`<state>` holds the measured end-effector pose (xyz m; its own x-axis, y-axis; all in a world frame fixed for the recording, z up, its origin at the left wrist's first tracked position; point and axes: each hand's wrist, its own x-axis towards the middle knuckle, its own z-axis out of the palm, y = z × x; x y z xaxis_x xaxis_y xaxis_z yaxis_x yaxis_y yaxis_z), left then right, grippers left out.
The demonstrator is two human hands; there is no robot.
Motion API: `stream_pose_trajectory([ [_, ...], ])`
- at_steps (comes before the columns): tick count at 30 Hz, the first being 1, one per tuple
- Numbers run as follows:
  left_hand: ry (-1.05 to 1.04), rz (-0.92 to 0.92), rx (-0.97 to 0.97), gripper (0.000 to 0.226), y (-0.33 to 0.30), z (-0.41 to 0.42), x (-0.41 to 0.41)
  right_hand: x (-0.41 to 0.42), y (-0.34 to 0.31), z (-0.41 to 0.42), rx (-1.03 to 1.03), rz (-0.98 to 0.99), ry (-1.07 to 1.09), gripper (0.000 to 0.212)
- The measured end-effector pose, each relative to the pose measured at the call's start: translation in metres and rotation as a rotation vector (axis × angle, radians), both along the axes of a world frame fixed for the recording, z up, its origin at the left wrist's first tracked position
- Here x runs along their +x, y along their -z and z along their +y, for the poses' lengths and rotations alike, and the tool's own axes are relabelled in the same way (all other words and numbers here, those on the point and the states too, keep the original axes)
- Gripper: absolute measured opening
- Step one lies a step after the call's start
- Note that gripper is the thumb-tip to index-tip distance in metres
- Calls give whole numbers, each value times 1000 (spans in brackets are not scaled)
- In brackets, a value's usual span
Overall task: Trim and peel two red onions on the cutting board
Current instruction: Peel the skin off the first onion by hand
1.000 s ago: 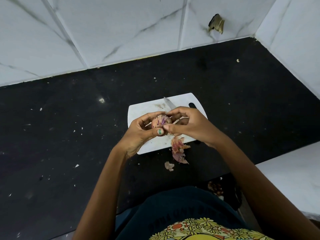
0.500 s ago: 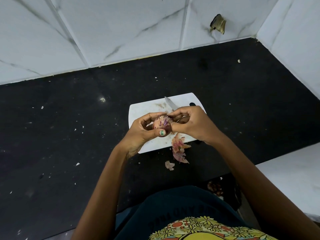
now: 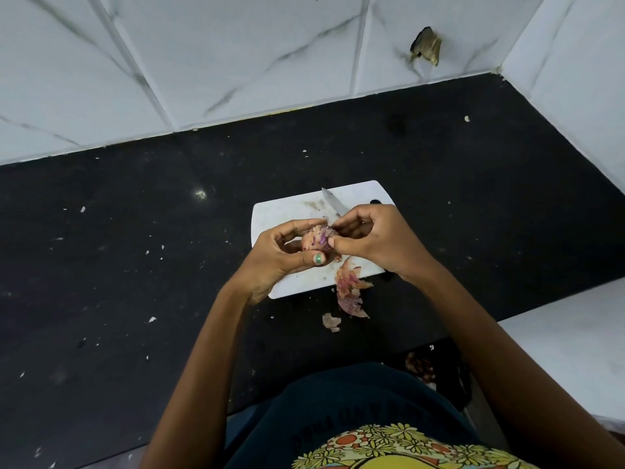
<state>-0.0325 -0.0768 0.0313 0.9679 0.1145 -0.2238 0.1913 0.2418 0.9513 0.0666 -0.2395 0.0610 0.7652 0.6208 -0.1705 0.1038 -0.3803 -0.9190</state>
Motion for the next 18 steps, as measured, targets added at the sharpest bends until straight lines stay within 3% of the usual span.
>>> stream_pose_trajectory([
  [9,-9,32,-37,47,4,0,-1,2,-1,-5,69,188,54,8],
  [11,-15,27,-25,46,4,0,-2,2,-1,-8,103,226,12,18],
  [15,-10,25,-12,48,4,0,-2,-4,0,-7,67,6,-13,22],
  [18,-4,31,-10,48,3,0,-3,-1,3,-8,114,18,64,12],
])
